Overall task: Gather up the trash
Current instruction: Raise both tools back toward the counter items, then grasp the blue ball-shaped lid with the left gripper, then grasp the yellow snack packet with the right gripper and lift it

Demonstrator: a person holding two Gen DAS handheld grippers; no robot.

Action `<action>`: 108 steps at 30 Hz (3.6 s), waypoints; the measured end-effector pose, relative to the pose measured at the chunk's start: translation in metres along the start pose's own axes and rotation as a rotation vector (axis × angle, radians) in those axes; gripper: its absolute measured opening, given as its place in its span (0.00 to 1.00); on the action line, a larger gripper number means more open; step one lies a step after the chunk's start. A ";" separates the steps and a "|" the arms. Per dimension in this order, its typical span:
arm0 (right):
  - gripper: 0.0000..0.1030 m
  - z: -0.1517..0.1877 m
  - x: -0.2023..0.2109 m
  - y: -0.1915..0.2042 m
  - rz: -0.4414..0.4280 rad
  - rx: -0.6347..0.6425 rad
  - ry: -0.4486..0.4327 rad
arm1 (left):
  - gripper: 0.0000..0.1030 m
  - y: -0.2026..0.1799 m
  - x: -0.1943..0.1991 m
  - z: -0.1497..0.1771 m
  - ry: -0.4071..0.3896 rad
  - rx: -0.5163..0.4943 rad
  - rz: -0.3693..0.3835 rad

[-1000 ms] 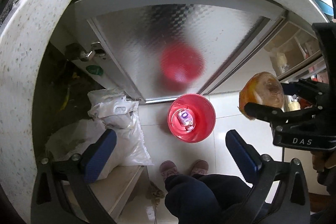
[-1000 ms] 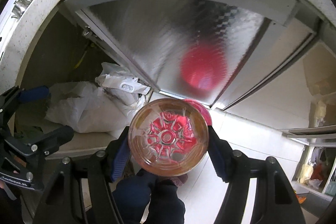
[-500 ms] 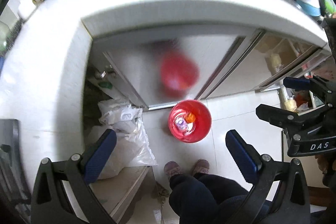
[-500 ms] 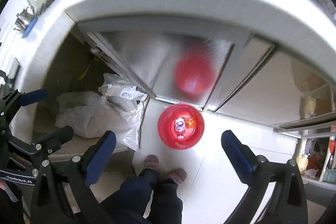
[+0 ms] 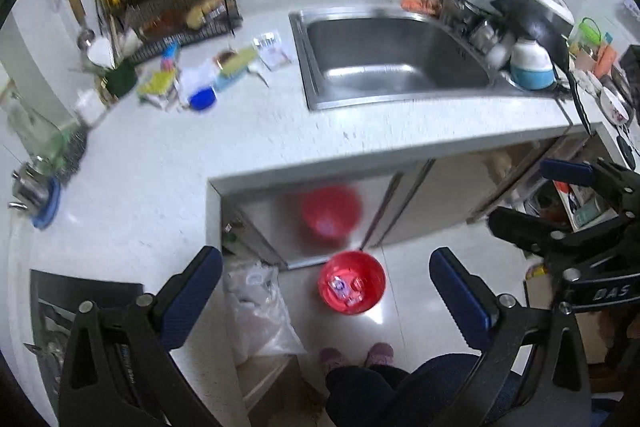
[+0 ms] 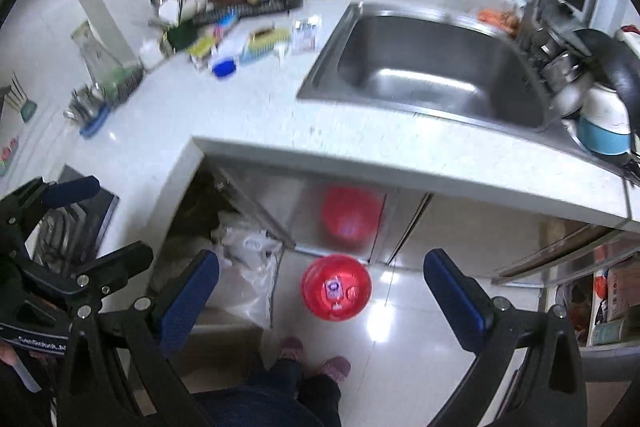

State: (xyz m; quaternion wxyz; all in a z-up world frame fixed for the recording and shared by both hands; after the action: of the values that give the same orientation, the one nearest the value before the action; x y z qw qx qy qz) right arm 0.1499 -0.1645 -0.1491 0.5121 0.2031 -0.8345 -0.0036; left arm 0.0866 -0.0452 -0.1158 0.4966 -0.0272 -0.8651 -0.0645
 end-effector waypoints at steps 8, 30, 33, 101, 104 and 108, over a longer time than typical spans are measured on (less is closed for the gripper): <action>0.99 -0.012 0.036 0.001 0.000 -0.030 -0.079 | 1.00 0.004 0.035 -0.021 -0.064 0.010 -0.032; 0.99 -0.113 -0.011 0.051 -0.034 0.093 -0.101 | 1.00 0.101 -0.009 -0.090 -0.097 0.131 -0.004; 0.99 -0.135 -0.029 0.061 -0.023 0.103 -0.082 | 1.00 0.121 -0.027 -0.103 -0.077 0.135 -0.002; 0.99 -0.275 -0.302 0.300 -0.118 0.532 0.240 | 0.45 0.424 -0.178 -0.062 0.167 0.589 -0.152; 0.93 -0.272 -0.318 0.314 -0.106 0.565 0.256 | 0.45 0.424 -0.187 -0.062 0.174 0.582 -0.141; 0.77 -0.270 -0.338 0.323 -0.095 0.571 0.298 | 0.45 0.424 -0.196 -0.061 0.180 0.580 -0.121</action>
State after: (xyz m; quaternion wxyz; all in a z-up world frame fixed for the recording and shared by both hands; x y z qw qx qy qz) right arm 0.4058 0.3023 -0.2394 0.5503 0.3756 -0.7073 0.2363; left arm 0.2852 0.3691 -0.2187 0.5535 0.1730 -0.8001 0.1534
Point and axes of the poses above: each gripper's, at about its wrist camera, not at the fingertips, and x roughly against the way its jaws point, y to its left, z to its underside, the point moved 8 cm from there along -x, roughly the way its jaws point, and after that the axes turned 7 degrees about -x, right-handed, at the moved point
